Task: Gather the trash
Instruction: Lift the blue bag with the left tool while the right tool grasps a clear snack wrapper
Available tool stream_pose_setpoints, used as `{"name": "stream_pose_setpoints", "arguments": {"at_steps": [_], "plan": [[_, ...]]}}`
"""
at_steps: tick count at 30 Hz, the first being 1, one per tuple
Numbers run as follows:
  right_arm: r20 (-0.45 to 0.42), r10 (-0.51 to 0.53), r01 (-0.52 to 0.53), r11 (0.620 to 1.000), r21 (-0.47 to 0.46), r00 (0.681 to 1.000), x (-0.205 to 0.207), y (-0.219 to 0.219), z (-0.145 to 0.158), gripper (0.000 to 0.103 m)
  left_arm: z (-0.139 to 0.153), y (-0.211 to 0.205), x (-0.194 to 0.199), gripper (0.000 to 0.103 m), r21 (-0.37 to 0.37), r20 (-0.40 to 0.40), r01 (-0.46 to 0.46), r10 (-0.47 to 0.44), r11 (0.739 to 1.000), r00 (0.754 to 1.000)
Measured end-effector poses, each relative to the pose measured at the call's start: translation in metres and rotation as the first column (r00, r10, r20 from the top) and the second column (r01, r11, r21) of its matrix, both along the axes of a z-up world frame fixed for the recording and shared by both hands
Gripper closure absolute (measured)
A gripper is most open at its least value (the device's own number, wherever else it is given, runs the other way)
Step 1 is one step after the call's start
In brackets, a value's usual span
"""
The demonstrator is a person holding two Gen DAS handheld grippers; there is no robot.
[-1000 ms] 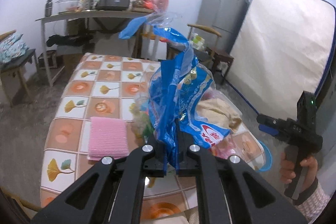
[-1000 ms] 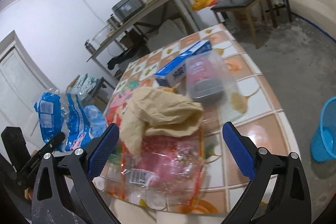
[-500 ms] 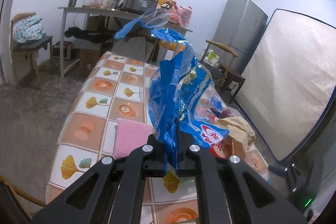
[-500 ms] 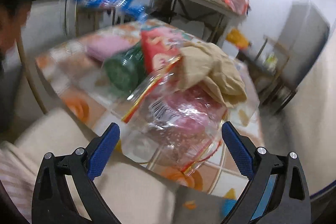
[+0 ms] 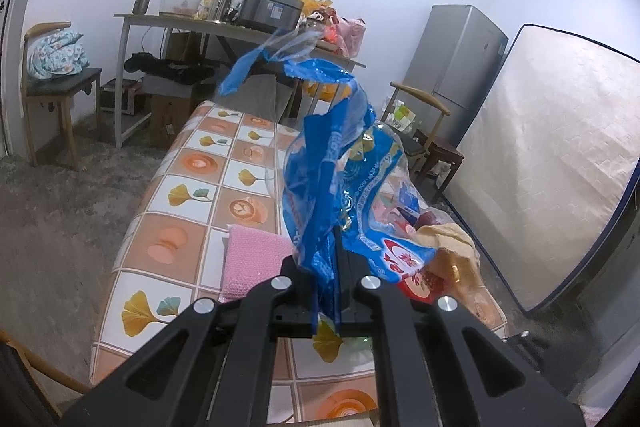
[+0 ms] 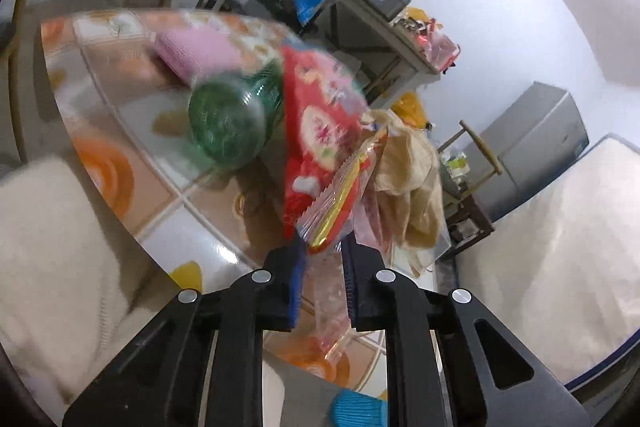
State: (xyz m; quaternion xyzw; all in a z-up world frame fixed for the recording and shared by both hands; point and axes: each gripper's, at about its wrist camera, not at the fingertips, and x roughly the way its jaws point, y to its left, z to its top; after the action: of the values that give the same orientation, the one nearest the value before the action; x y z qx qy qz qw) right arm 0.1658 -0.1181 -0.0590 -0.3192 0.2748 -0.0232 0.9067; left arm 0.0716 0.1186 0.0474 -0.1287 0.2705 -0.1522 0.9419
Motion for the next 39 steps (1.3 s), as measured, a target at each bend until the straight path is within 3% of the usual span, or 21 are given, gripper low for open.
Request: {"name": "stream_pose_setpoints", "arguments": {"at_steps": [3,6,9,11,17,20,24,26,32,37,39], "plan": [[-0.013,0.021,-0.018,0.985,0.173,1.0,-0.002,-0.015,0.029,0.089,0.003,-0.001,-0.003,0.099,-0.002,0.009,0.001,-0.001,1.0,1.0],[-0.001,0.06,-0.056,0.941,0.334,0.998,-0.007,-0.032,0.058,0.09,0.007,-0.004,-0.007,0.099,0.0,0.022,0.004,-0.004,1.0,1.0],[0.021,0.112,-0.108,0.861,0.497,0.993,-0.007,-0.053,0.084,0.091,0.01,-0.008,-0.011,0.099,0.005,0.031,0.003,-0.003,1.0,1.0],[0.045,0.135,-0.137,0.819,0.557,0.99,-0.015,-0.057,0.095,0.091,0.012,-0.01,-0.013,0.099,0.008,0.036,0.002,-0.002,1.0,0.999],[0.159,0.212,-0.257,0.597,0.76,0.964,-0.028,-0.09,0.131,0.091,0.024,-0.017,-0.019,0.099,0.026,0.057,-0.008,0.006,1.0,0.998],[0.258,0.213,-0.329,0.45,0.83,0.942,-0.043,-0.121,0.153,0.091,0.034,-0.025,-0.024,0.099,0.046,0.087,-0.005,0.001,0.999,0.996],[0.349,0.145,-0.378,0.348,0.858,0.926,-0.056,-0.158,0.167,0.091,0.047,-0.043,-0.023,0.099,0.051,0.103,0.03,-0.035,0.998,0.994],[0.383,0.092,-0.391,0.336,0.857,0.919,-0.066,-0.175,0.171,0.091,0.054,-0.058,-0.022,0.099,0.057,0.11,0.063,-0.069,0.996,0.991],[0.424,-0.15,-0.335,0.41,0.849,0.893,-0.113,-0.239,0.173,0.091,0.078,-0.136,-0.005,0.099,0.108,0.132,0.236,-0.249,0.966,0.959],[0.36,-0.377,-0.183,0.43,0.884,0.854,-0.153,-0.296,0.154,0.091,0.08,-0.232,0.019,0.099,0.198,0.077,0.403,-0.424,0.894,0.902],[0.321,-0.455,-0.112,0.428,0.897,0.831,-0.166,-0.314,0.141,0.091,0.073,-0.279,0.032,0.099,0.219,0.018,0.495,-0.511,0.841,0.86]]}}
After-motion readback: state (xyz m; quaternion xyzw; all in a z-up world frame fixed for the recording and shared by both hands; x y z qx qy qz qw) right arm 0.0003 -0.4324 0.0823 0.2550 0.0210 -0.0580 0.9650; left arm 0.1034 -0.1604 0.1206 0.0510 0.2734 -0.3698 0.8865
